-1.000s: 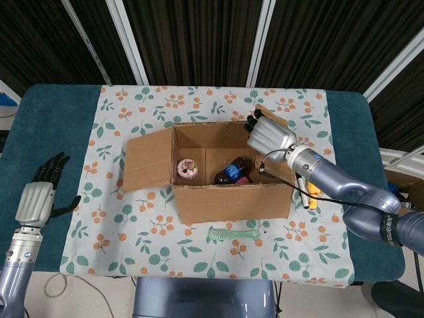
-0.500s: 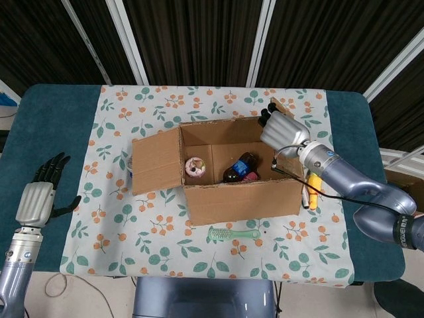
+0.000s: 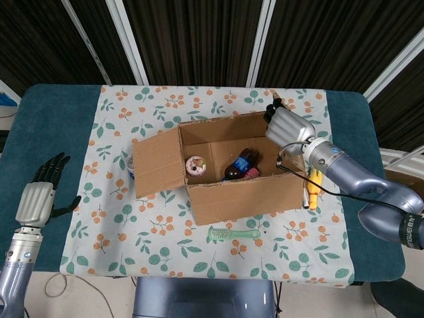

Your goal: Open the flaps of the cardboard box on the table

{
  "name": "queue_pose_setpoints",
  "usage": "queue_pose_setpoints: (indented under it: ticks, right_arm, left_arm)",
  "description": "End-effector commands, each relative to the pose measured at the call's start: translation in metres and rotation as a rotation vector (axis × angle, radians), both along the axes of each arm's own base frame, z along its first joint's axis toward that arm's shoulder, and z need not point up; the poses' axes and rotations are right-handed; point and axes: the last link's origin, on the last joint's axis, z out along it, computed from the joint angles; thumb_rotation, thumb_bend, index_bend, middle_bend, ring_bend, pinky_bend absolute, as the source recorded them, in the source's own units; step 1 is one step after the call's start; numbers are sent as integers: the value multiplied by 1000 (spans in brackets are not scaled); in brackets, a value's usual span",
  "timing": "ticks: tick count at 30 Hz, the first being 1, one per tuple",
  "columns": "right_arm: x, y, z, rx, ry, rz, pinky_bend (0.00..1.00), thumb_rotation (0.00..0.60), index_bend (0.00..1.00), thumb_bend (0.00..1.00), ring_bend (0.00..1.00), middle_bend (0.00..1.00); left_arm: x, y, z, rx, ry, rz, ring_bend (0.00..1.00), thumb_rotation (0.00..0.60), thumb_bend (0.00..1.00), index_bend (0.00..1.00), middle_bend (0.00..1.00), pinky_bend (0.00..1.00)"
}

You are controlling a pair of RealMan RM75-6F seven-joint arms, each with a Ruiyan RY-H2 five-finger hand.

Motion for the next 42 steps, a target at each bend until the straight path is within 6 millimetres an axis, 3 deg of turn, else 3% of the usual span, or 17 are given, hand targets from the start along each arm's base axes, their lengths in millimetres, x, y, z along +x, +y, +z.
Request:
queue_pose_setpoints:
  ticks: [1,21,33,40,42]
  right_arm:
    - [-1,0,1,-3,5,-1,238,600,413,1000,183,229]
    - [-9,-5,19,-53,64,-3,238,600,359,1000,183,229]
    - [-25,-10,35,-116,116,-25,238,600,339,996,183,225]
    - [-34,-12,45,-148,130,-50,242,600,256,786,177,207]
    - [-36,-12,46,-152,136,-54,242,600,249,766,177,205]
  left_arm:
    - [0,0,0,0,0,0,0,600,258,1,10,100]
    - [0,0,0,0,-7,1,0,600,259,1,10,100]
    - [1,-1,1,-1,-16,-3,0,600,259,1,10,99]
    - [1,-1,0,-3,-15,-3,0,600,259,2,10,99]
    - [2,-1,0,-3,-15,-4,0,600,258,2,10,100]
